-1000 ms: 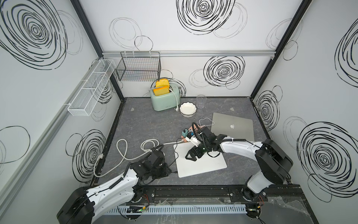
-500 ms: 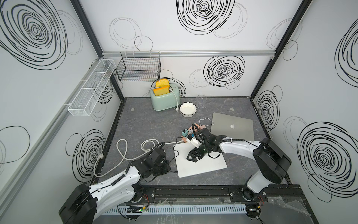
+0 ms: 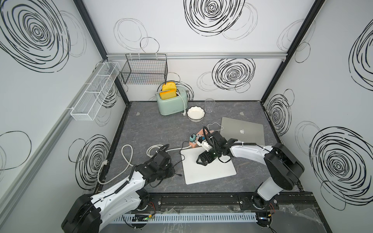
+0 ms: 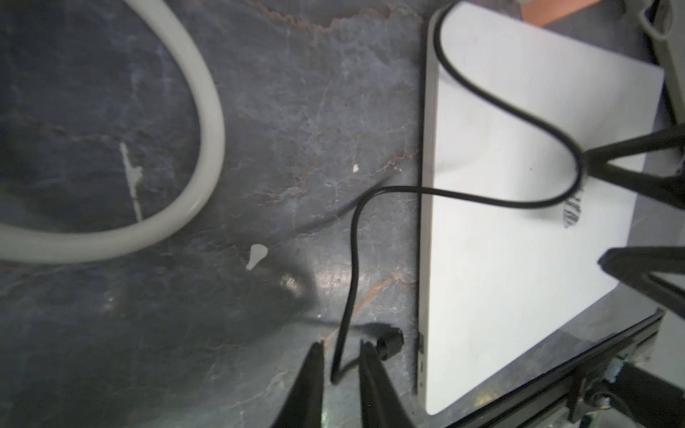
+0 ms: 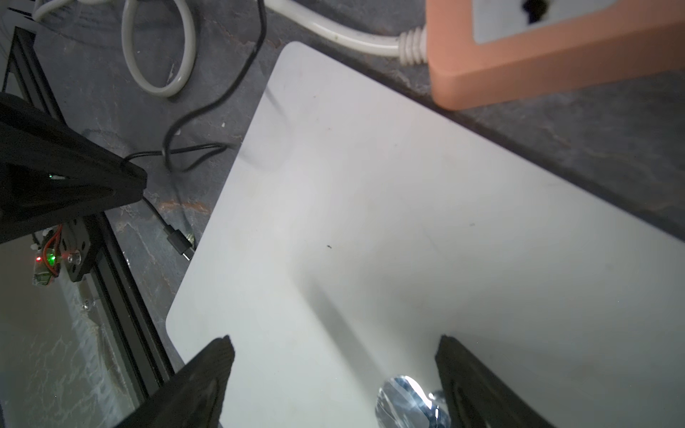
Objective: Unplug the laptop charger
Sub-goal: Remove the charging cable from the laptop, then remove the charging cable from the plug.
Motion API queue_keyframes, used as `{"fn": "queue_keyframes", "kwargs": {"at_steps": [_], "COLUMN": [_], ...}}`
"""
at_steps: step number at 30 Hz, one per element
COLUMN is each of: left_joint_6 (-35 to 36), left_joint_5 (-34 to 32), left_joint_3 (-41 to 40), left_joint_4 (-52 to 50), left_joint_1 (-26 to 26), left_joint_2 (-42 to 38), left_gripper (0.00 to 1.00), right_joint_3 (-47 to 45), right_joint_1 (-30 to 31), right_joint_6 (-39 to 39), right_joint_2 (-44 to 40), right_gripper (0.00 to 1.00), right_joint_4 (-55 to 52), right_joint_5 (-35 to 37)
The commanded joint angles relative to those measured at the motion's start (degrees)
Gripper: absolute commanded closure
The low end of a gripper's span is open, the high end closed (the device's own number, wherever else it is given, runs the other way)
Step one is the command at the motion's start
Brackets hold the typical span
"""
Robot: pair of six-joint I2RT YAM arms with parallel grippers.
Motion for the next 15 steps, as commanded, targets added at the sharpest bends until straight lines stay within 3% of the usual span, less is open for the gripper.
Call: {"fn": "queue_keyframes", "kwargs": {"at_steps": [1, 5, 8, 15], "left_joint_6": [2.18, 5.00, 8.15, 16.58], "left_joint_5": [0.04, -1.68, -2.47, 0.96], "left_joint_3": [4.43, 10.38, 14.31, 22.70], "left_joint_4": [-0.47, -3.53, -2.70, 6.17], "left_joint_1": [0.68, 1.37, 1.82, 3.83], "left_joint_2": [0.61, 0.69, 0.95, 8.00], "left_gripper": [0.63, 0.46, 0.40, 0.38], "right_joint_3": [4.95, 11.20, 14.13, 19.08], "right_joint_1": [-1.57, -5.82, -10.45, -17.84], "right_joint_6": [-0.12, 1.30, 3.60, 7.52], "right_joint_2": [-2.10, -2.75, -2.12, 3.58], "right_gripper": [0.10, 0.10, 0.10, 0.10], "right_joint_4": [-4.96, -7.12, -7.08, -3.04], "right_joint_5": [1.46, 1.54, 0.34, -3.99]}}
